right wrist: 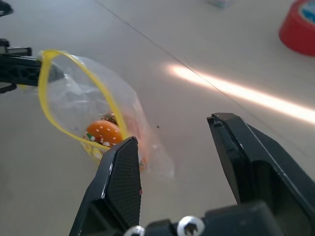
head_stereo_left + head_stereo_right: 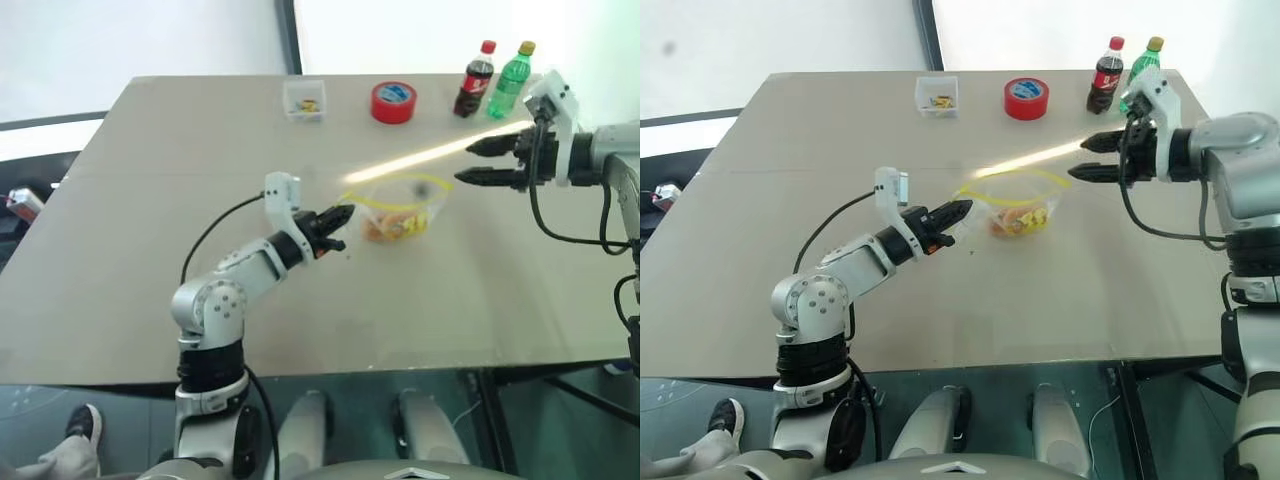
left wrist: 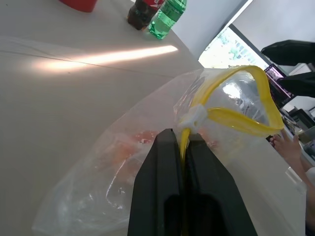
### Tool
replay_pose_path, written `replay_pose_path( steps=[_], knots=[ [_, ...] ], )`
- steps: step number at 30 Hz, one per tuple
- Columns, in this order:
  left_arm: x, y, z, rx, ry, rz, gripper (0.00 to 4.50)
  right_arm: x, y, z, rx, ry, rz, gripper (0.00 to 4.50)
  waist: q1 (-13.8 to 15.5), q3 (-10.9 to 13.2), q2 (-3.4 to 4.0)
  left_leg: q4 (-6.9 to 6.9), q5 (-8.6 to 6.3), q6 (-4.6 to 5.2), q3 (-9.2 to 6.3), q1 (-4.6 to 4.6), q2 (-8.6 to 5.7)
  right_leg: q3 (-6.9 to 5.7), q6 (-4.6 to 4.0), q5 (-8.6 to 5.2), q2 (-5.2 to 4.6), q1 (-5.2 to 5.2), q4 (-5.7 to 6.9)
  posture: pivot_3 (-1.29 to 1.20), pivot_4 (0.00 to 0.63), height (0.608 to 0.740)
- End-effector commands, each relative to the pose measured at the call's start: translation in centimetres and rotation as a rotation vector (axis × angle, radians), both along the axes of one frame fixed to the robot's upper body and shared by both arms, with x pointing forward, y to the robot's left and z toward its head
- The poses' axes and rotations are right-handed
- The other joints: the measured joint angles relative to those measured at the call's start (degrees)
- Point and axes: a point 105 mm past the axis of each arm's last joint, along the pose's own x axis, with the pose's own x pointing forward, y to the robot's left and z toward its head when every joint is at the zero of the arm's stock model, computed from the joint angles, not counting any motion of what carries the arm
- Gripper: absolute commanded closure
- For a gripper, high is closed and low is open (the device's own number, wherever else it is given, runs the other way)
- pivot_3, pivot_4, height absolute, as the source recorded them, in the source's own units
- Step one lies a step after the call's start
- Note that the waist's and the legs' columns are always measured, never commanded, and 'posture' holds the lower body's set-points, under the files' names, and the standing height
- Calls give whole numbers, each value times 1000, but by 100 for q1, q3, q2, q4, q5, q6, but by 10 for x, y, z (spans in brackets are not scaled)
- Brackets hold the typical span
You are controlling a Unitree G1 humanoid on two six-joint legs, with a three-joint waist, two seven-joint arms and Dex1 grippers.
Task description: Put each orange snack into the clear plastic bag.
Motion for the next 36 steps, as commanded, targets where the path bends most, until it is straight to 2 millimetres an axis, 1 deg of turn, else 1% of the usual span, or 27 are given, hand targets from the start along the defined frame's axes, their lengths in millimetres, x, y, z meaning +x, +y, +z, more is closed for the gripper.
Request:
replay_pose_path(
  steps=[1,2,5,7,9,11,13,17,19,23,27,30,31,33,34,36],
  knots=[
    [-2,-3,15,-35,-62,-17,4500,-18,39,8,-39,-163,166,1774,0,0,0,0,0,0,0,1,2,0,0,0,1,0,1,0,150,740],
    [-2,-3,16,-43,-66,-19,4500,-21,46,6,-49,-188,202,1774,0,0,0,0,0,0,-2,1,1,-1,0,0,1,0,1,0,150,740],
    [-6,-4,21,-26,-128,-39,4500,-20,63,-11,-121,-250,271,1774,25,0,-1,0,0,-1,-2,1,1,-1,0,0,0,0,2,0,150,740],
    [-9,-4,26,30,-202,-54,4500,-19,73,-16,-162,-294,323,1774,44,0,-2,2,1,-1,-1,0,-3,-1,0,0,-3,1,1,0,150,740],
    [-11,-4,27,123,-274,-73,4500,-17,79,-17,-180,-327,344,1774,49,0,-2,2,1,-1,-1,-1,-5,-1,0,1,-4,1,0,0,150,740],
    [-14,-5,29,153,-314,-99,4500,-17,84,-15,-180,-349,369,1774,48,0,-1,1,1,-1,-1,0,-5,-1,-1,1,-4,1,0,0,150,740],
    [-16,-6,29,148,-321,-122,4500,-18,89,-13,-179,-368,400,1774,45,0,-1,1,1,-1,-2,-1,-4,-1,-1,1,-4,1,-1,0,150,740],
    [-18,-6,22,140,-294,-144,4500,-19,104,-8,-177,-392,451,1774,21,1,-1,1,1,-1,-3,0,-1,-2,-1,1,-3,0,1,0,150,740],
    [-17,-5,21,136,-288,-142,4500,-21,109,-9,-187,-387,477,1774,16,1,-1,0,1,-1,-3,2,0,-2,-1,1,-2,0,2,0,150,740],
    [-16,-6,21,150,-300,-146,4500,-24,115,-18,-228,-378,521,1774,30,1,-1,0,1,-1,-5,2,0,-4,-2,1,-3,1,1,0,150,740],
    [-16,-7,20,151,-305,-153,4500,-26,122,-17,-205,-369,532,1774,26,1,-1,0,1,-1,-5,2,-1,-3,-1,1,-3,0,2,0,150,740],
    [-16,-8,19,157,-306,-157,4500,-21,122,-17,-209,-368,519,2607,26,1,-1,0,1,-1,-6,2,-1,-4,-2,1,-3,0,3,0,150,740],
    [-16,-8,19,152,-305,-156,4500,-20,121,-18,-215,-367,517,3000,25,1,-1,0,1,-1,-6,2,-1,-3,-2,1,-3,0,3,0,150,740],
    [-16,-8,19,146,-301,-153,4500,-19,120,-21,-226,-357,519,4072,24,1,-1,0,1,0,-5,2,-1,-3,-2,1,-3,0,3,0,150,740],
    [-16,-7,18,146,-301,-152,4500,-19,118,-23,-240,-347,522,4461,24,1,-1,0,1,-1,-6,2,-1,-4,-2,1,-3,0,3,0,150,740],
    [-16,-7,17,151,-302,-151,4500,-19,117,-26,-260,-334,531,4461,24,1,-1,0,0,-1,-6,2,-1,-4,-2,1,-3,0,2,0,150,740]
  ],
)
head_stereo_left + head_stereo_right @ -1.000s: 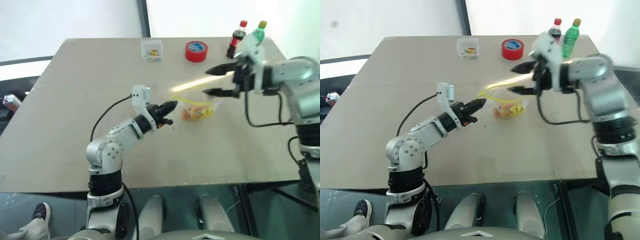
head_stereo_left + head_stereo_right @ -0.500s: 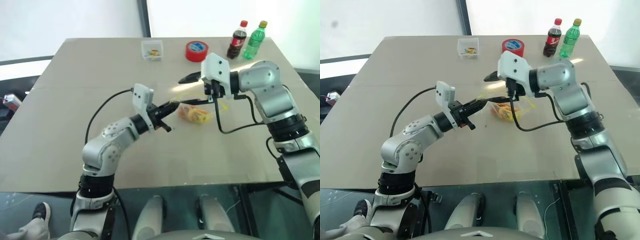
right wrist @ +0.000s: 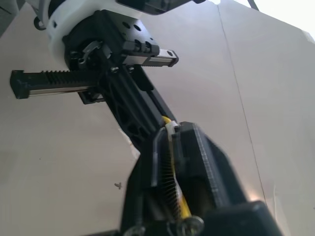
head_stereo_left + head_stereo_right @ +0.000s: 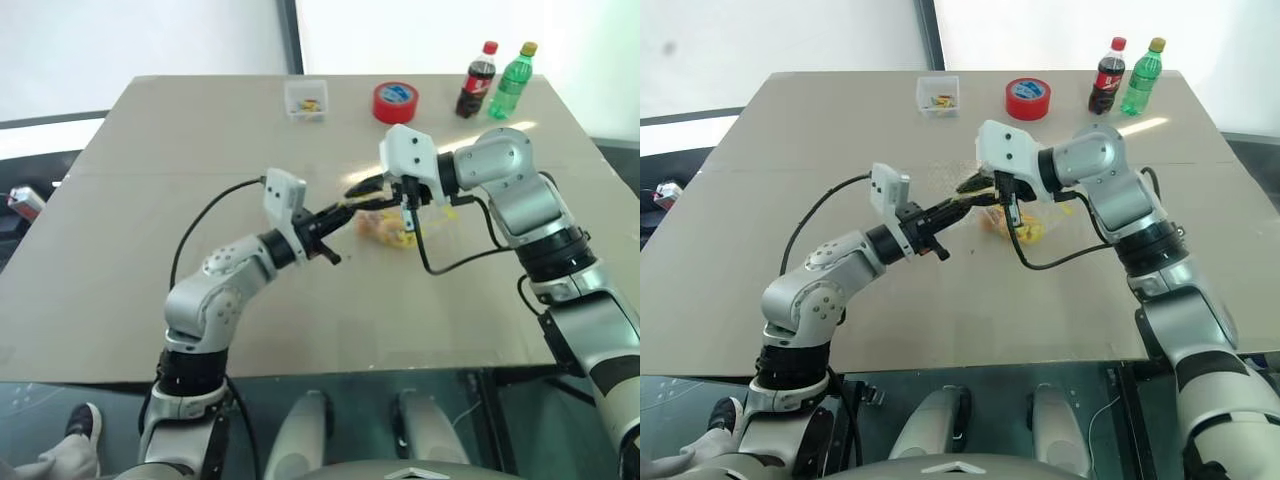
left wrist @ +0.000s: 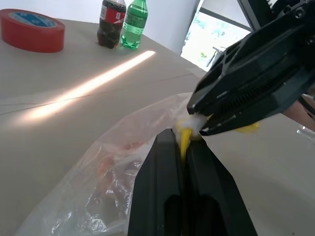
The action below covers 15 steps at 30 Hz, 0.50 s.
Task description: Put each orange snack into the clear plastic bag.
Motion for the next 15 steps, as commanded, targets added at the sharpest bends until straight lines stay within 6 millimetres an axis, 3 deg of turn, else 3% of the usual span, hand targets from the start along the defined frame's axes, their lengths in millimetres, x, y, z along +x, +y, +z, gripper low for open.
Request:
replay_pose_path(
  steps=[1,15],
  knots=[
    [-5,-4,8,-8,-49,-32,4500,-1,-1,10,-23,-39,19,4461,1,0,0,0,0,0,1,0,0,0,0,0,0,0,0,0,150,740],
    [-7,-5,4,23,-82,-41,4500,13,-5,4,-97,-81,-16,4461,-5,0,0,0,0,0,1,0,0,1,0,0,0,0,1,0,150,740]
  ],
)
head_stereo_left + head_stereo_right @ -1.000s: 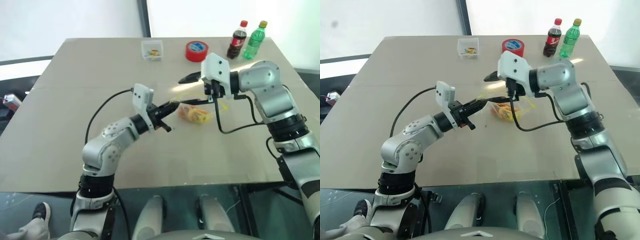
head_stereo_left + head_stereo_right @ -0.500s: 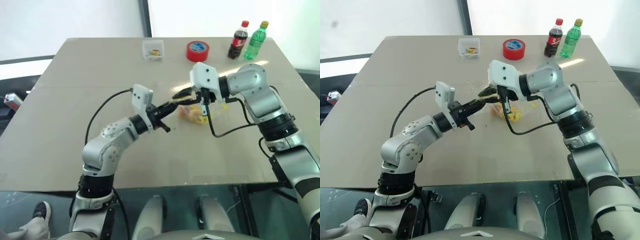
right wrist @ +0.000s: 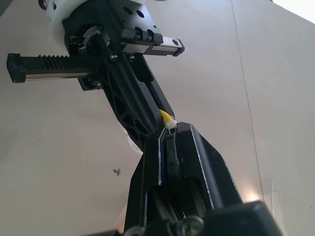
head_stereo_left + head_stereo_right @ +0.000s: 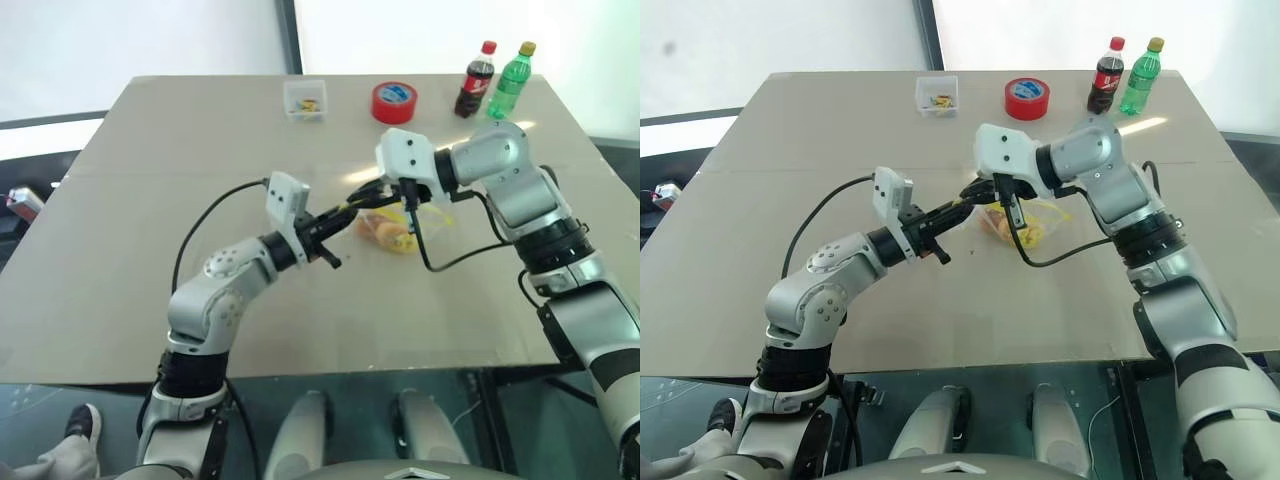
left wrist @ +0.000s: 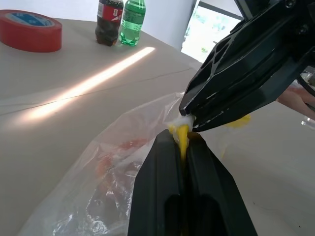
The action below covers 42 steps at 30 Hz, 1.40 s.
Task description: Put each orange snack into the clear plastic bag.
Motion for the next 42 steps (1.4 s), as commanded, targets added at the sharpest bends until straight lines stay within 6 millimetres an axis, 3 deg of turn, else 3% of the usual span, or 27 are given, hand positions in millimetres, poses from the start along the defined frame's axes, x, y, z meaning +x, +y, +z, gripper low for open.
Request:
replay_pose_path(
  steps=[1,16,32,39,42],
  knots=[
    [-6,-3,9,-16,-58,-35,4500,8,-7,8,-26,-53,-41,4461,0,0,0,0,0,0,0,0,0,0,0,0,0,0,0,0,150,740],
    [-2,3,3,-3,-57,-9,4500,21,-54,10,-135,-63,-184,4461,0,1,1,0,0,0,0,0,0,0,0,0,0,0,-1,0,150,740],
    [4,7,4,9,-74,4,4500,31,-132,11,-180,-37,-459,4461,12,1,0,0,0,0,4,-1,0,2,0,0,-2,0,-3,0,150,740],
    [23,6,10,50,-125,42,4500,44,-126,26,-82,-119,-501,4461,7,1,1,0,0,0,5,0,0,2,0,0,-2,0,-3,0,150,740],
    [53,15,34,80,-231,183,4500,56,-123,36,-34,-194,-534,4461,16,3,-1,1,0,1,5,-1,-2,2,0,0,-1,0,-2,0,150,740]
  ],
)
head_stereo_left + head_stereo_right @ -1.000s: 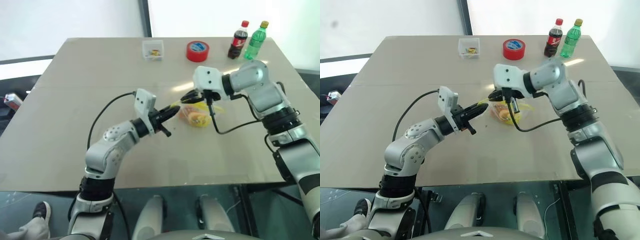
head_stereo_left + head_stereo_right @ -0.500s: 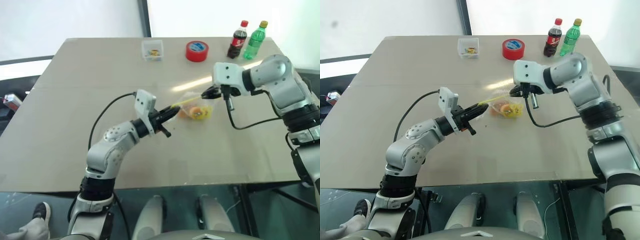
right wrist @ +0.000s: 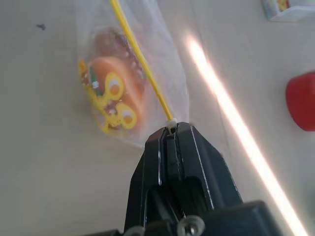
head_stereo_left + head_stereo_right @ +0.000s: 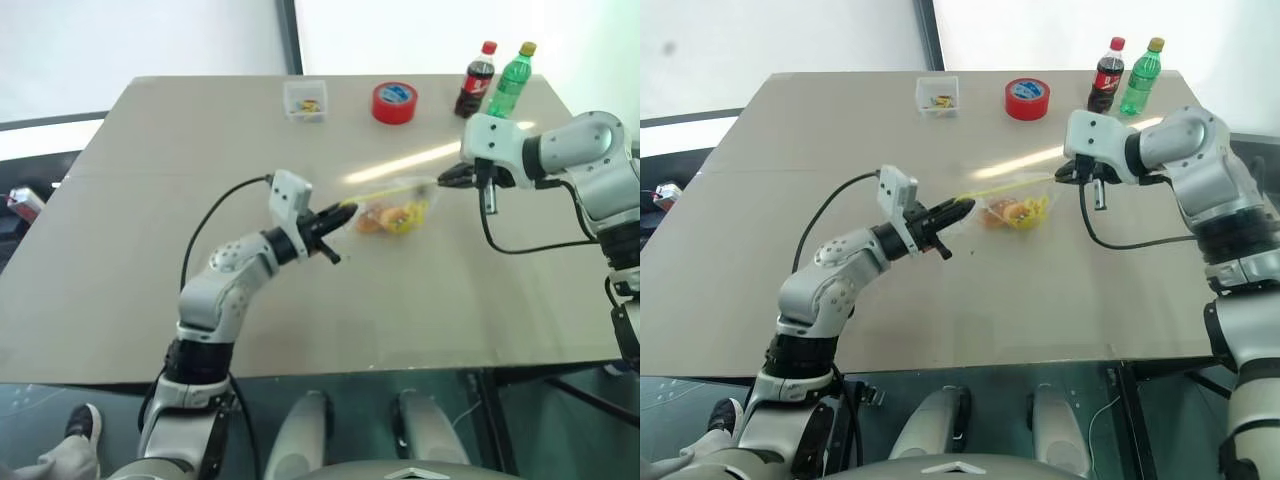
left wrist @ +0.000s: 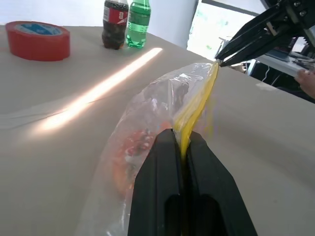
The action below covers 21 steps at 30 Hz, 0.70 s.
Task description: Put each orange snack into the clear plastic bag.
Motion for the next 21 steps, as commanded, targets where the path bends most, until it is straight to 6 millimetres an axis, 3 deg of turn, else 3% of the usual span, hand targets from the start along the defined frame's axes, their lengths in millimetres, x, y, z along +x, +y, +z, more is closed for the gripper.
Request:
replay_pose_path(
  steps=[1,4,7,10,15,16,18,19,21],
  knots=[
    [31,14,40,23,-171,157,4500,15,-7,36,43,-180,-63,4461,7,3,-2,0,0,0,0,-1,-1,0,0,0,0,-1,0,0,150,740],
    [44,19,71,81,-315,208,4500,23,-6,59,100,-288,-88,4461,5,6,0,0,0,0,-1,-4,-4,0,0,0,-1,-2,-1,0,150,740],
    [48,20,89,126,-425,225,4500,24,-6,77,148,-362,-100,4461,-9,6,0,-11,1,-3,2,-6,-3,1,0,0,-3,-4,-20,0,150,740],
    [47,18,80,180,-442,199,4500,21,-5,75,178,-360,-108,4461,-11,7,2,-19,1,-3,5,-16,-3,2,1,0,-5,-14,-30,0,150,740],
    [19,10,10,288,-261,16,4500,-6,0,13,156,-132,-68,4461,-6,5,4,-23,-3,3,1,-24,-3,-1,1,-1,-6,-12,-39,0,150,740],
    [11,11,-5,278,-201,-4,3854,-11,0,-1,155,-105,-70,4200,-7,7,6,-22,-4,5,1,-26,-2,-1,1,-1,-7,-12,-40,0,150,740],
    [-2,12,-26,271,-128,-15,3232,-22,-2,-24,178,-33,-96,3627,-3,10,8,-16,-5,7,0,-35,-3,-2,1,0,-8,-18,-37,0,150,740],
    [-6,16,-38,281,-95,16,2533,-28,-8,-41,171,14,-127,2908,5,12,9,0,-5,8,-2,-46,-3,-3,1,0,-8,-32,-19,0,150,740],
    [-14,21,-50,306,-58,55,1898,-40,-22,-64,173,97,-196,2747,15,11,9,7,-5,9,-10,-44,-3,-8,1,0,-7,-32,-5,0,150,740]
  ],
)
